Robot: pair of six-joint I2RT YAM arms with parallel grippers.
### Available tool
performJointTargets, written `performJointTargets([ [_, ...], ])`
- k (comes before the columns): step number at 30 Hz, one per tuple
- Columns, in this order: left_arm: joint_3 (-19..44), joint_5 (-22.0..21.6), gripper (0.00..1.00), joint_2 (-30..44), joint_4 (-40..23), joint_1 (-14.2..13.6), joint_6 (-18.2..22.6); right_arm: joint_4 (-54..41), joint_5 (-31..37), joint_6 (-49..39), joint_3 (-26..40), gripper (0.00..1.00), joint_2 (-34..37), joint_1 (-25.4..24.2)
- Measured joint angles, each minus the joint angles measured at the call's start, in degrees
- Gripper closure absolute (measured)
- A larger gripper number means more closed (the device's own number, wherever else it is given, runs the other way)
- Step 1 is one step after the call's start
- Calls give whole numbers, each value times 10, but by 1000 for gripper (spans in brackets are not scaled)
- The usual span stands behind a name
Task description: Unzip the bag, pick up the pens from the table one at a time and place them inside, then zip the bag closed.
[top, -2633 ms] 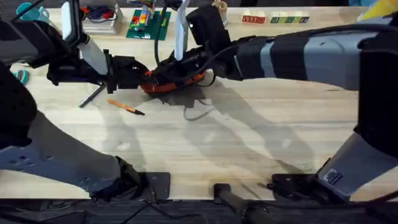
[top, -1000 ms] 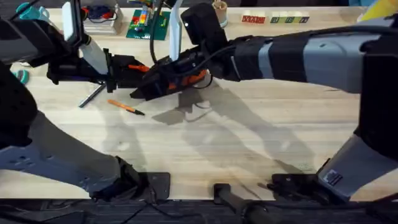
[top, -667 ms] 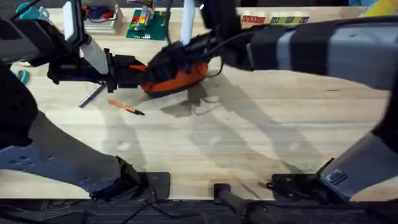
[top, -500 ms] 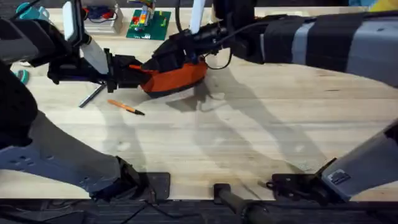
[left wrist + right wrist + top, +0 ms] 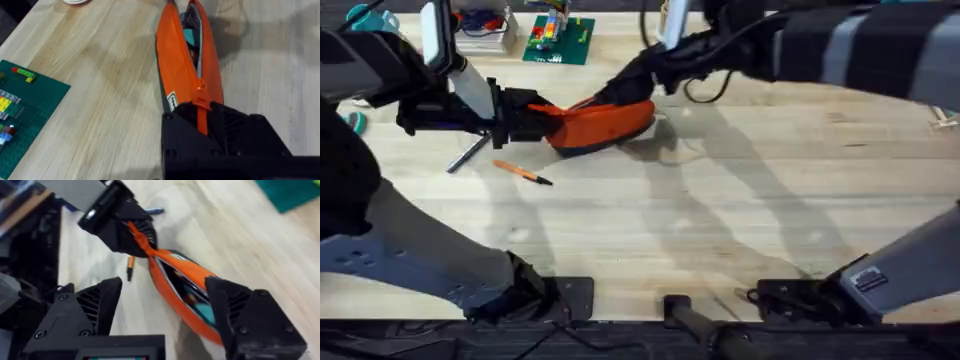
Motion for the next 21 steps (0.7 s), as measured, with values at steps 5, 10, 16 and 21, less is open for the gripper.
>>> performJointTargets([
  [5, 0, 0, 960, 0, 0, 0, 0, -99, 34, -46, 0, 4, -51, -38],
  [10, 0, 0, 960, 0, 0, 0, 0, -202, 74, -104, 0, 5, -109, -57],
  [16, 0, 0, 960, 0, 0, 0, 0, -293, 138, -162, 0, 6, -171, -57],
  [21, 0, 3, 474, 0, 0, -1, 0, -325, 165, -183, 0, 5, -201, -57],
])
